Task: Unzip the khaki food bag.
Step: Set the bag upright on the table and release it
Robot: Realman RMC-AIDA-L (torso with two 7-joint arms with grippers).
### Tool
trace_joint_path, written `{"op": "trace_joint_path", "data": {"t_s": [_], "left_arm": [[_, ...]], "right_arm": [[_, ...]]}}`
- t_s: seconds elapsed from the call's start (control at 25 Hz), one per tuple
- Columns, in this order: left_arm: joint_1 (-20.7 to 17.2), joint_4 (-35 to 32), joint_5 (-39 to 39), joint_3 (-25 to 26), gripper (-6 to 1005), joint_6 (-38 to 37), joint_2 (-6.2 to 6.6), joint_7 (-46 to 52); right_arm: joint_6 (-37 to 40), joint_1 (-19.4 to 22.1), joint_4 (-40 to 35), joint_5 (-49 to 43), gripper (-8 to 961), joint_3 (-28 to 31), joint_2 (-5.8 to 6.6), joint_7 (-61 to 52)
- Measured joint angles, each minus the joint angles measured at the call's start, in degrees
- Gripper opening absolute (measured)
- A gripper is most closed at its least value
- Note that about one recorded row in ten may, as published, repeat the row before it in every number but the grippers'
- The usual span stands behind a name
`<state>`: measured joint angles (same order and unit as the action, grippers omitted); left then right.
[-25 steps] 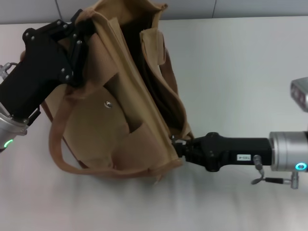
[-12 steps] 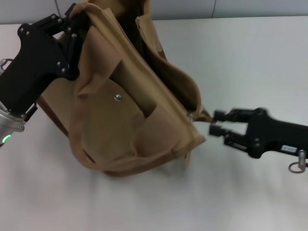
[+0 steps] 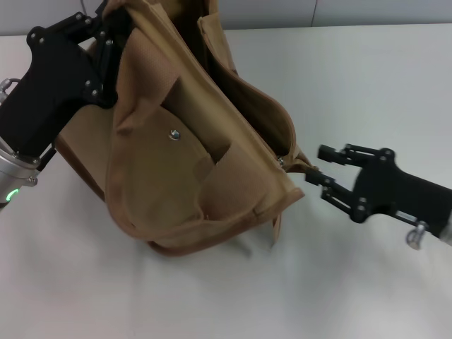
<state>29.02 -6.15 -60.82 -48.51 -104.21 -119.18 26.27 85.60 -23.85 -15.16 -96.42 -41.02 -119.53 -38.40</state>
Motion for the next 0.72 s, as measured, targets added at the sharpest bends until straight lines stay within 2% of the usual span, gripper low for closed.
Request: {"op": "trace_joint_path", "data": {"t_s": [0.28,0.44,0.52,0.72], "left_arm": [[0.1,0.0,0.0,0.0,179,0.2,0.0,-0.4],[0.1,0.0,0.0,0.0,181,1.0,0.0,-0.5],[0.1,0.0,0.0,-0.3,182,1.5,0.0,-0.5],[0.0,0.0,-0.2,-0.6,184,2.5,0.0,-0.5]], "right_arm": [[-4.9,-4.9,8.5,-0.1,391,0.0,-0.13,9.7],[-4.6,-5.2,10.6,0.0,310,2.3,-0.24,14.0],[-4.6,-5.5,11.6,0.0,270,5.4,-0.27,15.4],[-4.6,-6.7,11.7,0.2,170,10.4,-0.25,13.3]]}}
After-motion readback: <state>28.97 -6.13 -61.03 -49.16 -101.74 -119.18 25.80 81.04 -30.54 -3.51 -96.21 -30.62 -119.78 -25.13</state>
